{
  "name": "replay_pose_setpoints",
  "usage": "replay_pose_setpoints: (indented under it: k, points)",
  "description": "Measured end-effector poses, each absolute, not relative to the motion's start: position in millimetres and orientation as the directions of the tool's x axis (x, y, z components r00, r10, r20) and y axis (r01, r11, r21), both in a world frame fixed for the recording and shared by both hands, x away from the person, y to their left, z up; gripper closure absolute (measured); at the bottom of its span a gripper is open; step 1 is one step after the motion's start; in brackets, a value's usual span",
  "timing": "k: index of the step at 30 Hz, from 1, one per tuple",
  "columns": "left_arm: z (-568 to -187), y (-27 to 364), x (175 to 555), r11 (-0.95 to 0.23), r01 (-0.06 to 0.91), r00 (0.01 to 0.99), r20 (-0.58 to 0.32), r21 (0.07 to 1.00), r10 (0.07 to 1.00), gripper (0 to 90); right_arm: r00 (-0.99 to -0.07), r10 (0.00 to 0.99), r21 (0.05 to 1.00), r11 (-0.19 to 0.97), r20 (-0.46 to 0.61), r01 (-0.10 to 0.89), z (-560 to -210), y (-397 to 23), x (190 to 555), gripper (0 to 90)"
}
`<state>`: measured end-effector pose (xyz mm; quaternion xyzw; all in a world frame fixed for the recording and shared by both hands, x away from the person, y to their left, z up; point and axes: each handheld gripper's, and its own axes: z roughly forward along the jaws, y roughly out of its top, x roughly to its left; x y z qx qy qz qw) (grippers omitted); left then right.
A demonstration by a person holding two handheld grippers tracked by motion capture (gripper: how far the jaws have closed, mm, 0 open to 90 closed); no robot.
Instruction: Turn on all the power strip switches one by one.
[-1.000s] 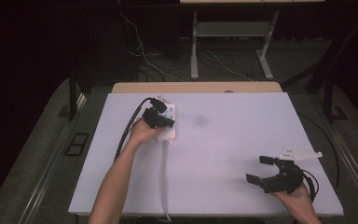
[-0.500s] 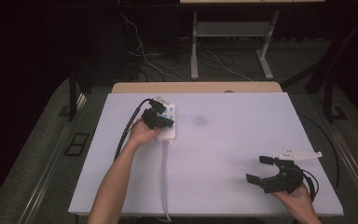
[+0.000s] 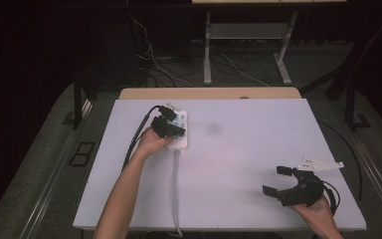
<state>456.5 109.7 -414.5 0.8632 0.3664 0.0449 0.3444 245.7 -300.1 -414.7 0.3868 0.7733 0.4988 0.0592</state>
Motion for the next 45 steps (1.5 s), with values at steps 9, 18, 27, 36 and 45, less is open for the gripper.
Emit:
replay_pose_setpoints:
  k: [9,18,27,36,45]
  points:
    - [-415.1,108.8,455.3,-0.492,0.609,0.720,-0.172,0.622,0.672,89.7,-0.694,0.657,0.821,0.198,0.294,0.535,-413.6,-301.5,244.5,0.4]
    - [-415.4,109.4,454.6,-0.483,0.612,0.714,-0.174,0.627,0.678,89.5,-0.690,0.662,0.821,0.196,0.293,0.536,-413.9,-302.2,244.8,0.4]
    - [-414.8,108.5,454.5,-0.487,0.608,0.714,-0.165,0.626,0.680,89.4,-0.687,0.664,0.820,0.193,0.295,0.539,-414.5,-303.4,245.4,0.4]
    - [-412.3,113.6,456.0,-0.479,0.608,0.716,-0.177,0.634,0.675,89.3,-0.684,0.666,0.819,0.190,0.298,0.542,-414.8,-304.4,246.2,0.4]
    - [-402.1,116.8,458.8,-0.493,0.598,0.724,-0.163,0.632,0.670,89.2,-0.682,0.668,0.820,0.187,0.298,0.541,-414.8,-304.4,246.5,0.4]
